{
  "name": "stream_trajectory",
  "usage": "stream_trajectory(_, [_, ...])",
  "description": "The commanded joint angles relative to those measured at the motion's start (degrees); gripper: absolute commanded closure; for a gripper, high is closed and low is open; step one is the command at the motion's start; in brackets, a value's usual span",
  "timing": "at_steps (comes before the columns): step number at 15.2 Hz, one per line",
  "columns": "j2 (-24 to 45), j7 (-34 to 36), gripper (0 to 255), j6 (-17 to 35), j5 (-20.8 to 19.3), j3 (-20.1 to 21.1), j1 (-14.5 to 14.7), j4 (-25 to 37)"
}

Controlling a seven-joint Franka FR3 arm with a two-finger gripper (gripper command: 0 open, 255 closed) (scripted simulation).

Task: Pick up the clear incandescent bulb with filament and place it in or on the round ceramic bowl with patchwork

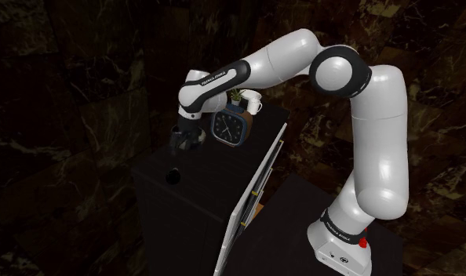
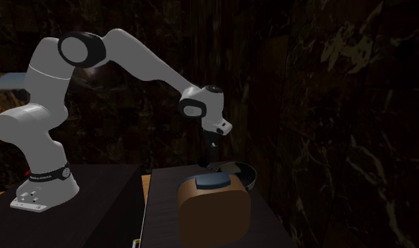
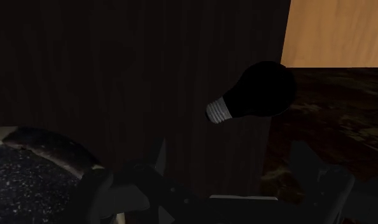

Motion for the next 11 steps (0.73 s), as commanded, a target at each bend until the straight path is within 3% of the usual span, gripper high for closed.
stream_trajectory(1, [1.87,-0.16,0,0.74,0.13,0.20,0.19,1.14])
stream_trajectory(11, [4.72,-0.36,0,3.71,0.46,0.53,0.76,1.13])
